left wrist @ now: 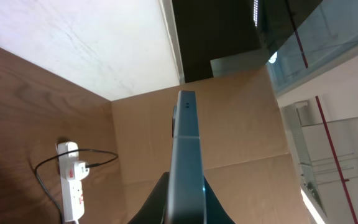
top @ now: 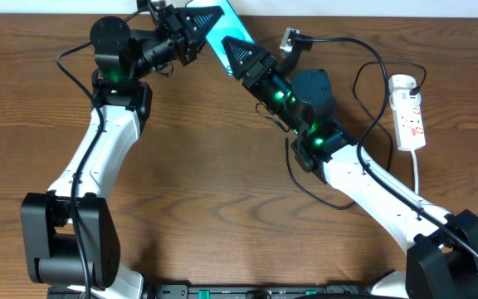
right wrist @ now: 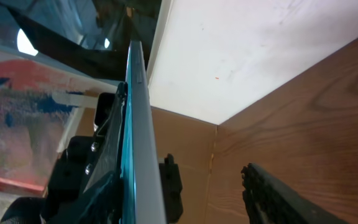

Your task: Plug charger to phone and switch on socket

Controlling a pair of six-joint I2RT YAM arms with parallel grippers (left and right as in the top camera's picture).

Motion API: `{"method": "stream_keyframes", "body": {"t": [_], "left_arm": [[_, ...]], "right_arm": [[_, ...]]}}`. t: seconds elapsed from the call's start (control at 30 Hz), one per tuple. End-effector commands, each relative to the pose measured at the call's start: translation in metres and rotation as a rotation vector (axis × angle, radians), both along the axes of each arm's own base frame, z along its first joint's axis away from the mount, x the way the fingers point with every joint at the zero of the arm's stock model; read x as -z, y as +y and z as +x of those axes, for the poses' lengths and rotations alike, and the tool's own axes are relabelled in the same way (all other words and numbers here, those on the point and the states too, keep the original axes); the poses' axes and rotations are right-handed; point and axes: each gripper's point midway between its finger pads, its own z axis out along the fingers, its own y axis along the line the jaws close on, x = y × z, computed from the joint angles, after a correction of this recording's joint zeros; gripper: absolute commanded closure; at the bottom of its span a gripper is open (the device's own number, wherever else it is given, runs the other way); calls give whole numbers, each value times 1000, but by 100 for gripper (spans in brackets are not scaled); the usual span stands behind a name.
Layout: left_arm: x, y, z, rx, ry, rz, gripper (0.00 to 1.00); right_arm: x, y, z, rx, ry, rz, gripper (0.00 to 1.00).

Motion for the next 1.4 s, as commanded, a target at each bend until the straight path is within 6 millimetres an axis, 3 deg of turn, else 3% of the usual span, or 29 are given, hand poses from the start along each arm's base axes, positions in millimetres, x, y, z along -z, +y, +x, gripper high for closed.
{"method": "stream_keyframes", "body": {"t": [0.0,0.47,0.6,0.8,0.9,1.17,1.37], "left_arm": [[-18,13,-1,-20,-66,7,93],[11,42,11,-87,-3,87,93],[22,49,12,-93,19,114,93],[37,56,10,-76,46,156,93],[49,59,9,-74,67,187,93],[69,60,10,-67,106,212,93],[86,62,10,-63,110,247,93]], "right_arm": [[13,0,4,20,-14,-67,38],[27,-3,5,29,-5,-143,32],[45,-2,2,13,24,-222,31],[99,-9,-11,-36,138,-429,31],[116,-13,-16,-59,155,-519,30],[126,-26,-13,-33,162,-588,28],[148,-39,-19,-49,212,-688,29]]}}
